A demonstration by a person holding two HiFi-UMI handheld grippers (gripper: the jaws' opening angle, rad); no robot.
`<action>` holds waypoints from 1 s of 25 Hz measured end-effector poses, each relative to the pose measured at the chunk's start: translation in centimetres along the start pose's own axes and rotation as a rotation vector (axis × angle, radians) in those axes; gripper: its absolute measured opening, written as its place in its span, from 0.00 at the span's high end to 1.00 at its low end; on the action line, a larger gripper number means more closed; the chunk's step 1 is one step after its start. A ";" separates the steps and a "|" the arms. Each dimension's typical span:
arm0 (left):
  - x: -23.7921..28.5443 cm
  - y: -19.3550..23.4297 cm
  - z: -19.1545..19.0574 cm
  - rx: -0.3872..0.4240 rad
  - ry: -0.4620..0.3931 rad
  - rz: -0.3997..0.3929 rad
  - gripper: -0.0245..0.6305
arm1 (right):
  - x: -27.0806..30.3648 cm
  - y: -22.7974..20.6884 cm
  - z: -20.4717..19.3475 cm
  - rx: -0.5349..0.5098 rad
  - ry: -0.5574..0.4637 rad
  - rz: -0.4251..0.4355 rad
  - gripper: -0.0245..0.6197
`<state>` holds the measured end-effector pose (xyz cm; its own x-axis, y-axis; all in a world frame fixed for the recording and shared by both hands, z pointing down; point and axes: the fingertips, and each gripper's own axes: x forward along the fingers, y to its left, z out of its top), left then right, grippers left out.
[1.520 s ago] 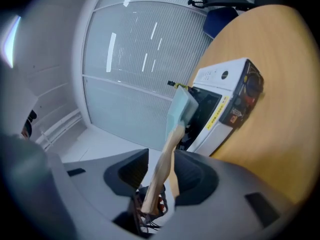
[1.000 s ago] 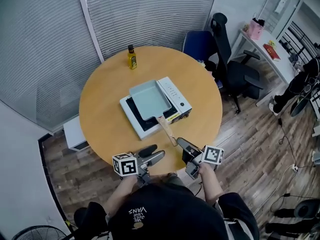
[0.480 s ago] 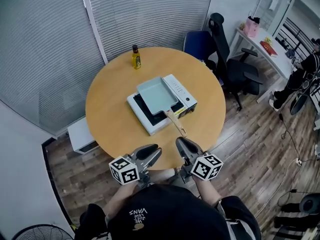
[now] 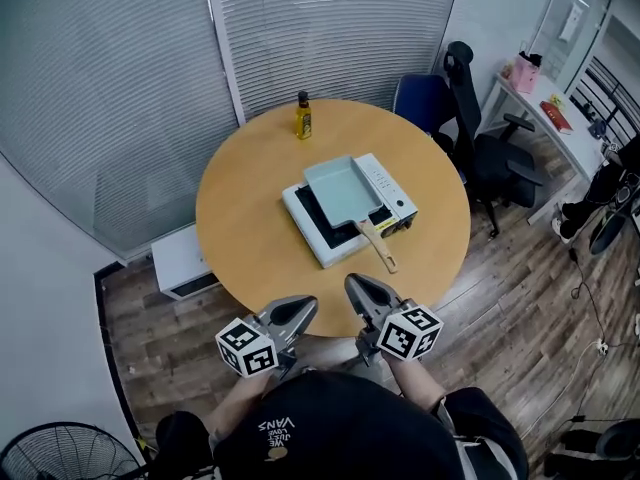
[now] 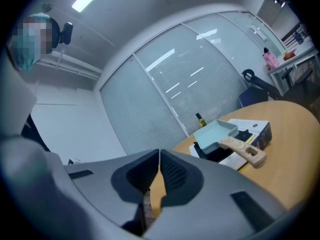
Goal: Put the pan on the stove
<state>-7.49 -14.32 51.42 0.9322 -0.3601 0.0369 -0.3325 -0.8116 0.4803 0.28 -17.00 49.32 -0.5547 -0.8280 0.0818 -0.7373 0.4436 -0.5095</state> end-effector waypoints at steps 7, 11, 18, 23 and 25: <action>-1.9 0.3 -0.6 0.039 0.008 0.062 0.95 | 1.3 1.1 -1.6 0.006 0.076 0.004 0.94; -2.4 1.0 -1.1 0.047 0.012 0.106 0.95 | 1.5 1.3 -2.1 -0.009 0.098 0.003 0.94; -2.2 0.5 -1.2 0.052 0.006 0.113 0.95 | 0.9 1.0 -2.7 -0.020 0.114 -0.021 0.94; -2.1 0.5 -1.6 0.030 0.010 0.124 0.95 | 0.5 0.7 -2.9 -0.015 0.118 -0.029 0.94; -2.1 0.6 -1.6 0.021 0.003 0.131 0.95 | 0.5 0.6 -3.0 -0.010 0.114 -0.036 0.94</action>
<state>-9.46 -13.30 53.07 0.8809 -0.4625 0.1007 -0.4545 -0.7672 0.4526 -1.54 -16.12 51.62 -0.5677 -0.7992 0.1972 -0.7612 0.4184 -0.4955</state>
